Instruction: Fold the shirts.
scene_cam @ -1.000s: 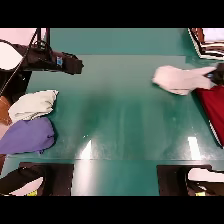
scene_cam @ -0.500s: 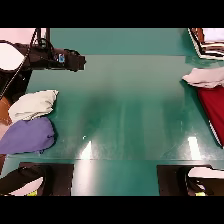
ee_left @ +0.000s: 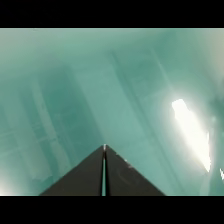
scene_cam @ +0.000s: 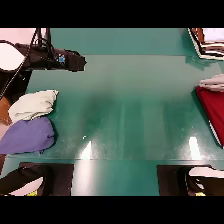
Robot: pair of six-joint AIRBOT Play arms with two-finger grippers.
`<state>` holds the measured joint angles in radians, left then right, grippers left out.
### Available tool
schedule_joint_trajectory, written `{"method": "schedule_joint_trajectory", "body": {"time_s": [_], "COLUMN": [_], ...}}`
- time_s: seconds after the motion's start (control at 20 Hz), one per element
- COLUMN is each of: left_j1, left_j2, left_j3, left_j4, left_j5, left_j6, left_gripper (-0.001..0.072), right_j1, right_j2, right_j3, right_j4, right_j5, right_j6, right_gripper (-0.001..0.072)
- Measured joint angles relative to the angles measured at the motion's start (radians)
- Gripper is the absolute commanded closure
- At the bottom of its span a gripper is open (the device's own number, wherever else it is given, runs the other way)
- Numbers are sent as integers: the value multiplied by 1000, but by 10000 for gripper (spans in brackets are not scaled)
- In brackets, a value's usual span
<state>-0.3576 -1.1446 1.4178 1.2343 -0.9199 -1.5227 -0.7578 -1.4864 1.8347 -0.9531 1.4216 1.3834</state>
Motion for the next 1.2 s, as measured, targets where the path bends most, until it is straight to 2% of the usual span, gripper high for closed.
{"method": "schedule_joint_trajectory", "body": {"time_s": [0.15, 0.35, 0.45, 0.55, 0.6, 0.75, 0.9, 1.15, 1.2], "left_j1": [0, 0, 0, 0, 0, 0, 0, 0, 0], "left_j2": [0, 0, 0, 0, 0, 0, 0, 0, 0], "left_j3": [0, 0, 0, 0, 0, 0, 0, 0, 0], "left_j4": [0, 0, 0, 0, 0, 0, 0, 3, 3], "left_j5": [-6, -7, -8, -8, -10, -14, -15, -16, -15], "left_j6": [5, 10, 11, 12, 12, 12, 12, 12, 12], "left_gripper": [686, 686, 686, 686, 686, 686, 686, 685, 685], "right_j1": [-44, -120, -167, -222, -249, -314, -322, -116, -45], "right_j2": [41, 121, 157, 190, 206, 249, 285, 349, 362], "right_j3": [-32, -193, -285, -368, -406, -477, -504, -517, -517], "right_j4": [-96, -182, -200, -215, -217, -199, -77, 181, 213], "right_j5": [50, 80, 88, 93, 95, 94, 64, -18, -39], "right_j6": [20, 29, 31, 32, 32, 42, 46, 47, 48], "right_gripper": [695, 688, 558, 290, 221, 219, 220, 223, 246]}}
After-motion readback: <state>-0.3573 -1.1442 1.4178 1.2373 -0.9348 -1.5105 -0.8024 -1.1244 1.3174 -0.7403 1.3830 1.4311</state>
